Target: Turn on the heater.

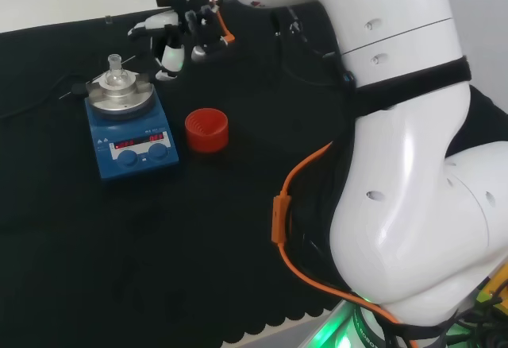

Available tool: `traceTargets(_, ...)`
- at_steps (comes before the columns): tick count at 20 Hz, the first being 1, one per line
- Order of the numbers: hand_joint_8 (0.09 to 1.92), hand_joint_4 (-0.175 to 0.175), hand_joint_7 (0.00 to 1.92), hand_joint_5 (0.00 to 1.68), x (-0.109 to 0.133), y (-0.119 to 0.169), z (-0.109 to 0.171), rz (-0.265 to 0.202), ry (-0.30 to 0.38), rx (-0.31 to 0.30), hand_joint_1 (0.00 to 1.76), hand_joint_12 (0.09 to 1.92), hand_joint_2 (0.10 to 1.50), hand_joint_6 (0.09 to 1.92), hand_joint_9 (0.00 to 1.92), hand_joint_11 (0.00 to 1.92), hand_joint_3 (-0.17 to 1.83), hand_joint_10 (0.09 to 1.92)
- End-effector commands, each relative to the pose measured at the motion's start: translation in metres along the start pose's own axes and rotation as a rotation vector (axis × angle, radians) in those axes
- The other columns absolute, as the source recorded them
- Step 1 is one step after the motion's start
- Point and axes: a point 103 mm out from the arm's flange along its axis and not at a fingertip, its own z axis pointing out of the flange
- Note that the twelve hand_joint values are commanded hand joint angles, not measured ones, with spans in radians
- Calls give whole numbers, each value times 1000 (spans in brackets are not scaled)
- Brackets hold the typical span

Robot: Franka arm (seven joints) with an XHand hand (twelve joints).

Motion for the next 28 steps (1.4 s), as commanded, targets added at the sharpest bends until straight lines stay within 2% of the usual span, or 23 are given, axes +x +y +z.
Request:
traceTargets(1,1035,-64,1027,83,-8,-5,3,26,21,7,1093,1255,398,87,1069,997,1012,861)
traceTargets(8,1063,-64,1019,88,-9,-12,-1,31,23,-18,1087,1214,402,87,1102,1070,1014,860)
traceTargets(10,1024,-65,1067,97,-10,-18,-4,41,15,-28,1112,1183,407,87,1143,1115,1015,840)
traceTargets(11,987,-67,1108,104,-12,-21,-5,47,9,-36,1135,1164,410,87,1175,1146,1016,825)
traceTargets(14,839,-81,1280,141,-13,-32,-6,58,-22,-60,1377,1114,443,87,1319,1238,1006,732)
traceTargets(16,918,-92,1308,185,-12,-39,-3,59,-43,-66,1511,1052,354,87,1398,1296,1109,699)
traceTargets(21,1200,-103,1278,256,-4,-51,6,54,-64,-52,1587,944,264,135,1345,1277,1326,932)
traceTargets(28,1325,-103,1254,143,7,-69,7,43,-53,-49,1596,949,245,541,1312,1239,1413,1058)
